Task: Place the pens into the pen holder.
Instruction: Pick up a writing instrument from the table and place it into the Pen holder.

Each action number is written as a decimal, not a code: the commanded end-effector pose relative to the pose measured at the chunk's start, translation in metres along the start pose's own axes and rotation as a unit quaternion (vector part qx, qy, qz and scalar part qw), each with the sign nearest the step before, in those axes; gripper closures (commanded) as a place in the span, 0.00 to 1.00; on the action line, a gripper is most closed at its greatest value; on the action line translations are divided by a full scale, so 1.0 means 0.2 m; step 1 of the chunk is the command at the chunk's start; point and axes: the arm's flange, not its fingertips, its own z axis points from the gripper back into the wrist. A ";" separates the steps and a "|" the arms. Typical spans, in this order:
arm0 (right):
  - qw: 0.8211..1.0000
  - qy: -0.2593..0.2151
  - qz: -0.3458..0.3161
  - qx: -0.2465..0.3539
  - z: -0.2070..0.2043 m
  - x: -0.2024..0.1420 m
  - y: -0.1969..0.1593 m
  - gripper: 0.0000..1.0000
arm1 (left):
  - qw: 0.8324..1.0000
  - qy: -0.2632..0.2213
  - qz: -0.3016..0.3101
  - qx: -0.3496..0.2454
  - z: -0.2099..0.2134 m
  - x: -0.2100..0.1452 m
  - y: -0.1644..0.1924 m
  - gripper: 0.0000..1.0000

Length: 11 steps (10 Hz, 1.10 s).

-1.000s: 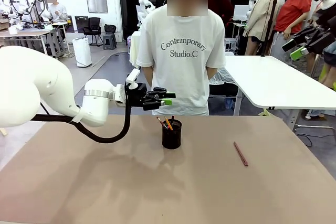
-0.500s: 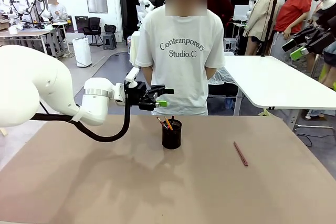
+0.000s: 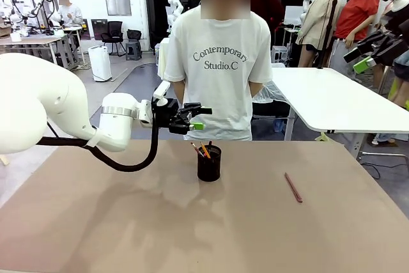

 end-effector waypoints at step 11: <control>1.000 -0.003 0.002 0.000 0.00 0.00 0.01 0.00 | 0.940 0.309 0.127 0.063 0.37 0.66 -0.48 0.00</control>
